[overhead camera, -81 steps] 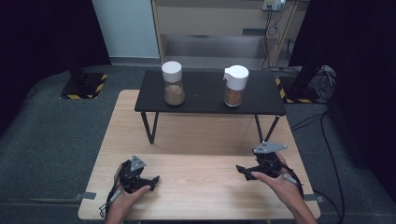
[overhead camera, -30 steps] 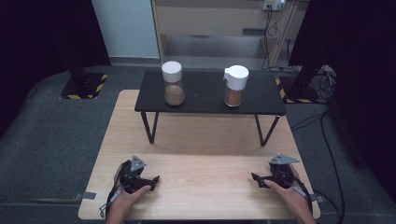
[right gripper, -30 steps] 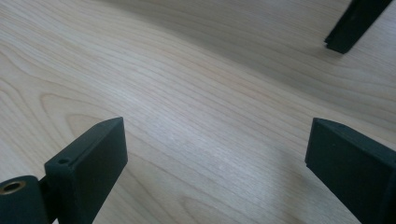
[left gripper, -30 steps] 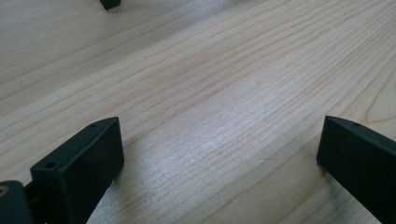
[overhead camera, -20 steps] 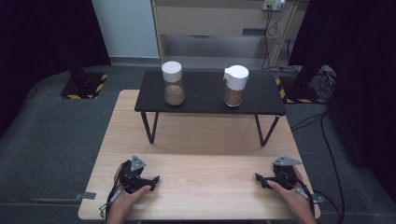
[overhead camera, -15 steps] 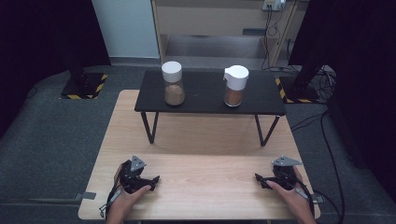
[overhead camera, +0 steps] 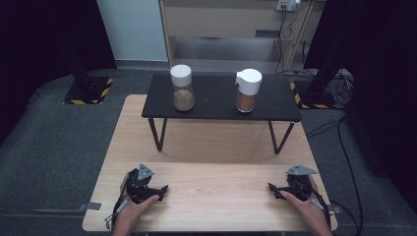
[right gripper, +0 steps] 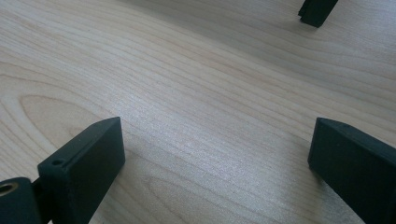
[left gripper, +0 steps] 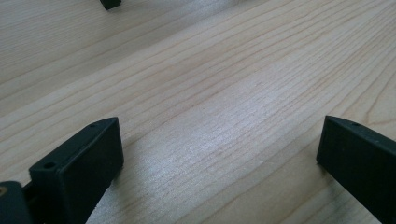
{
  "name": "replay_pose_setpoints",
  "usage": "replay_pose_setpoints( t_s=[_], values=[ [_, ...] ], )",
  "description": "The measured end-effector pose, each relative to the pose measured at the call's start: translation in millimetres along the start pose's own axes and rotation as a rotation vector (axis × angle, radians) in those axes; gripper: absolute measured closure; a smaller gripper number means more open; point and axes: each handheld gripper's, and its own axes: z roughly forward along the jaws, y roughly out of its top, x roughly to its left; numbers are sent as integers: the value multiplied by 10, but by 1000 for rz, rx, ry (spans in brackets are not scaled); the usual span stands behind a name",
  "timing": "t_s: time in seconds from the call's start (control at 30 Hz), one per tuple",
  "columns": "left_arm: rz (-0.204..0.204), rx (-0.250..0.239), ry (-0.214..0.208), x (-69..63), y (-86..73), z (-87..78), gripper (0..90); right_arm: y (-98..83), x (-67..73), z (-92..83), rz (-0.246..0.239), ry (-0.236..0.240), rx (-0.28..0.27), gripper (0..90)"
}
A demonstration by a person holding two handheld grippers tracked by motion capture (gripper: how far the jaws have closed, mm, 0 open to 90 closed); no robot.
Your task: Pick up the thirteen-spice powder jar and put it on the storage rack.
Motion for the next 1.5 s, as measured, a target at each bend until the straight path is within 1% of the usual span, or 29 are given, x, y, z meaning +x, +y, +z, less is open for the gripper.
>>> replay_pose_setpoints(
  t_s=[0.27,0.33,0.43,0.8,1.0,1.03,1.17,1.5],
  values=[
    [1,0,0,0,1,3,0,1,14,5,3,-3,-1,38],
    [0,0,0,-1,3,4,0,5,24,3,11,-4,3,37],
    [0,0,0,-1,3,4,0,0,25,4,2,-6,0,37],
    [1,-1,-1,2,4,7,0,-3,106,-5,21,-22,2,33],
    [1,-1,-1,2,4,8,0,-13,137,-7,22,-31,-1,32],
    [1,-1,-1,2,4,8,0,-9,150,-10,29,-32,3,32],
    [9,-1,-10,24,12,15,0,-10,153,-10,30,-33,2,31],
    [11,-1,-10,26,16,18,0,-1,154,-5,29,-31,6,22]
  ],
)
